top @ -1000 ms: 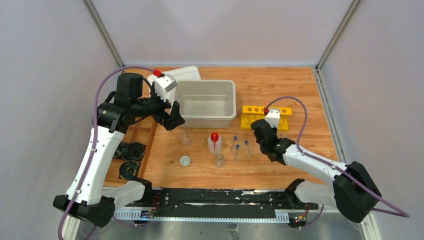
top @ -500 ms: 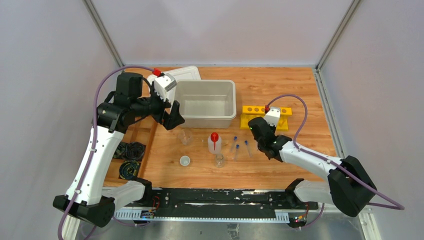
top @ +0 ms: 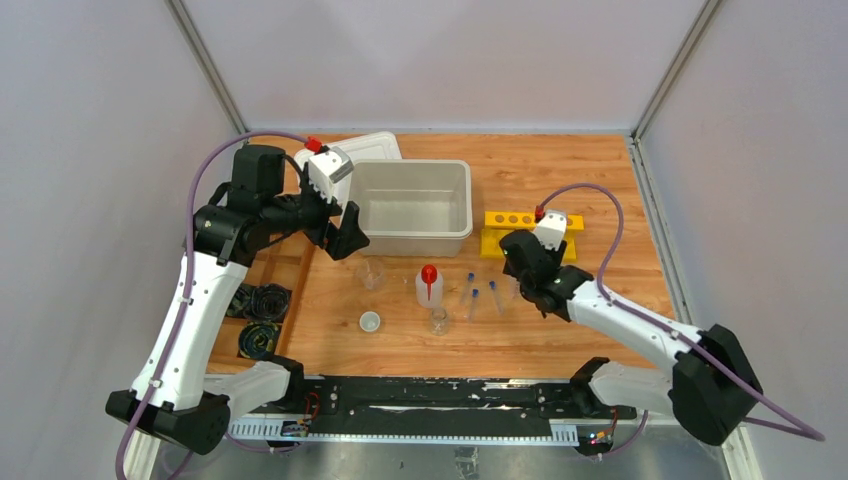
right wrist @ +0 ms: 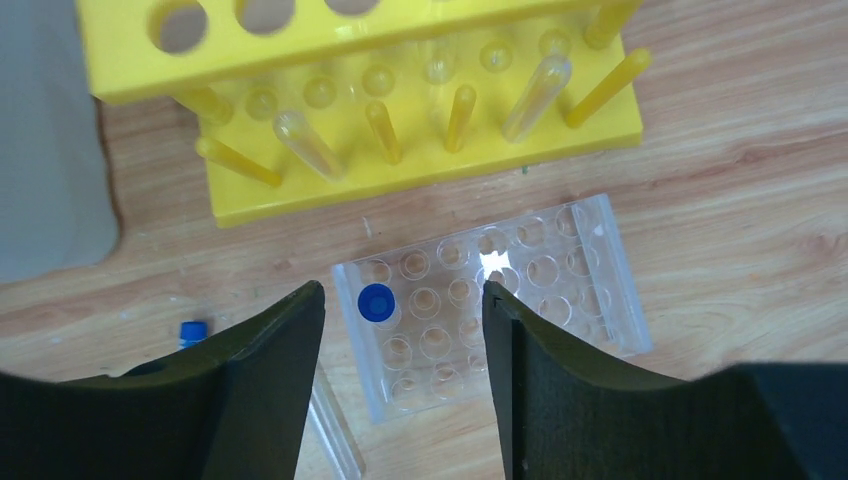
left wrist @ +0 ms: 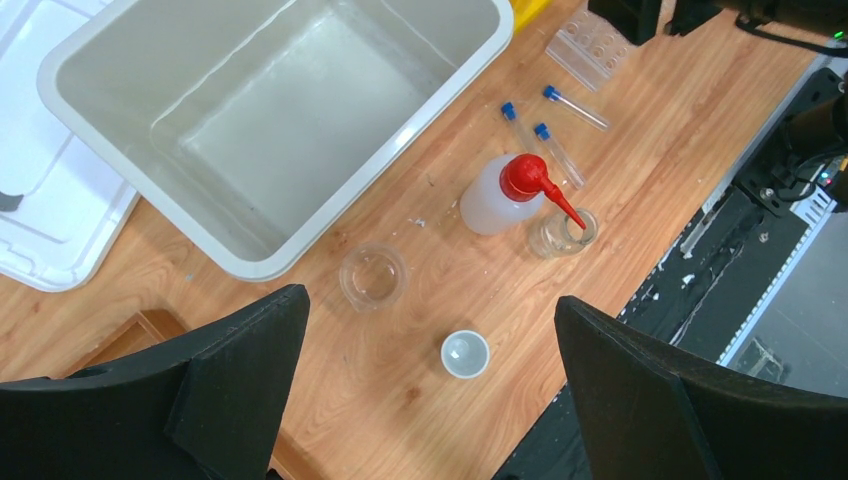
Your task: Organize the chemistry lab equipment
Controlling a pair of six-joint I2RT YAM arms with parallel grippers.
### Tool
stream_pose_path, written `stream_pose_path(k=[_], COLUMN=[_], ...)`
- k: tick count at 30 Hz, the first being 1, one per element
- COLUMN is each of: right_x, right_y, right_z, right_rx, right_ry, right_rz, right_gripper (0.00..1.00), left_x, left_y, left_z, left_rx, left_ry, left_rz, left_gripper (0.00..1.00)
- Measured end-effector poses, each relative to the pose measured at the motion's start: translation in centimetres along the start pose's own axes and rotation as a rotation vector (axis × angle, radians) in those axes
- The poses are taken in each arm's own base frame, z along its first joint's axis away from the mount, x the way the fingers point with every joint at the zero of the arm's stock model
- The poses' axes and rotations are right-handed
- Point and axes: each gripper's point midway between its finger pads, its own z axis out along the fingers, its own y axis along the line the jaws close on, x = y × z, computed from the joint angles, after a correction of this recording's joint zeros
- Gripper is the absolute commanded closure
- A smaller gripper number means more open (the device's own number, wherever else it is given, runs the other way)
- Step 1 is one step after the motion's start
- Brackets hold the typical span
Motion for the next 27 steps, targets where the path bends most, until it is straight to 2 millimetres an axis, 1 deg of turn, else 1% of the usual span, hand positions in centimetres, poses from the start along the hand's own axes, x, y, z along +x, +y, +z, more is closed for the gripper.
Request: stream_pose_path(k=[1,4,6,8,9,12,14,17,19,21,23,27], right_x=[-0.7,-3.4,-4.9,-5.7,-5.7,-4.2,-2.1,1.0,3.4,5.0,5.9,6.4], right_y=[0.0,0.5,1.1,2.1,2.7,4.7,6.3,7.7,8.0,7.8,7.6,7.4], right_z=[-0.5,-2.4,-3.5,-4.5,-4.7,-4.9,-4.5,-3.7,-3.1,-2.7,-2.4,-2.2], right_rx=[-0.008,-0.049,-0.083,-0.133,-0.156,-0.23,-0.271,-0.286,-0.276,-0.259,-0.242,-0.228], right_ry=[-0.01,-0.055,-0.078,-0.076,-0.066,0.01,0.093,0.204,0.28,0.331,0.358,0.37], right_rz=[0.009,0.043,0.058,0.057,0.05,-0.002,-0.056,-0.127,-0.174,-0.205,-0.224,-0.233], right_gripper=[0.37,0.5,0.57,0.62,0.64,0.67,0.68,0.68,0.64,0.6,0.57,0.54], left_x=[0.0,-0.1,-0.4,-0.7,-0.8,-1.0,-0.9,-0.9,-0.8,-0.8,-0.8,-0.8], left_y=[0.0,0.0,0.0,0.1,0.2,0.5,0.7,0.9,1.1,1.2,1.3,1.3], left_z=[0.0,-0.1,-0.2,-0.3,-0.4,-0.6,-0.6,-0.7,-0.7,-0.7,-0.8,-0.9], left_rx=[0.0,-0.002,-0.005,-0.015,-0.022,-0.044,-0.057,-0.074,-0.084,-0.091,-0.096,-0.104], left_ry=[0.0,-0.003,-0.009,-0.014,-0.016,-0.019,-0.016,-0.013,-0.011,-0.01,-0.009,-0.012], left_rz=[0.0,0.0,-0.003,-0.007,-0.007,-0.012,-0.018,-0.026,-0.028,-0.028,-0.028,-0.025], left_gripper=[0.0,0.0,0.0,0.0,0.0,0.0,0.0,0.0,0.0,0.0,0.0,0.0])
